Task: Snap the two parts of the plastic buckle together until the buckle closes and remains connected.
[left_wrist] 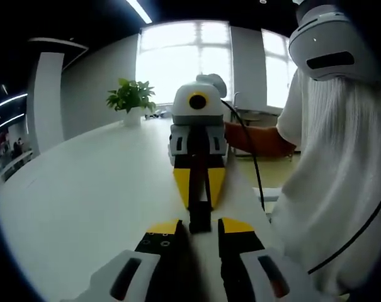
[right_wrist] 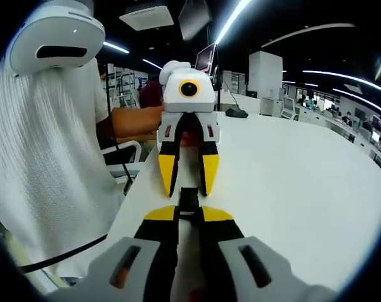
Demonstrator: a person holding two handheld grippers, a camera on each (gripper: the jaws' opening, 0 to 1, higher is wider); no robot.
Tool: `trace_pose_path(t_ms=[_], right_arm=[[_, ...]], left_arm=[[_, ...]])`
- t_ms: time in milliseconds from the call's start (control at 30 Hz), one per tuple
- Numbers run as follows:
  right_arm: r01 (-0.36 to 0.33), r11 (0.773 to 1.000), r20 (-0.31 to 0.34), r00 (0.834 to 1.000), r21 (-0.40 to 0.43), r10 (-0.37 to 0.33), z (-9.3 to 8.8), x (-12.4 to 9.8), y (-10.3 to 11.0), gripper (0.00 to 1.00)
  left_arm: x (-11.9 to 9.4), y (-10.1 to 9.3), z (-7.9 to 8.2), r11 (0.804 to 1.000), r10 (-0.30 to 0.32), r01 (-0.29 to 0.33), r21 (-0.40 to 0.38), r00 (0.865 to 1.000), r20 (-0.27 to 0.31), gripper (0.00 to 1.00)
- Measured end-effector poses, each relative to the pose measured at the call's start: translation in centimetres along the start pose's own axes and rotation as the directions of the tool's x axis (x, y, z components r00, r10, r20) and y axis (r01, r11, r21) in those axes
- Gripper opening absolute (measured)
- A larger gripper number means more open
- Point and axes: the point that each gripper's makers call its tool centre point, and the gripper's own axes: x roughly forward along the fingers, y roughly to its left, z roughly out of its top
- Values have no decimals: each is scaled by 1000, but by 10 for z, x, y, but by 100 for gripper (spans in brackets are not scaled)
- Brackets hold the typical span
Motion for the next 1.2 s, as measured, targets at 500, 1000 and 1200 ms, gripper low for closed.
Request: trace_pose_path(t_ms=[500, 1000, 1200], right_arm=[[0, 1000, 2, 1000, -2, 0, 0, 0, 1, 12], [11, 1000, -1, 1000, -12, -11, -2, -2, -9, 12], [9, 1000, -21, 1000, -12, -9, -5, -4, -26, 12]], left_arm=[[1, 2, 2, 1000, 14, -14, -7, 1000, 9, 38], [-11, 20, 11, 993, 116, -115, -28, 992, 53, 36], [-21, 29, 6, 987, 157, -154, -55, 986, 58, 36]])
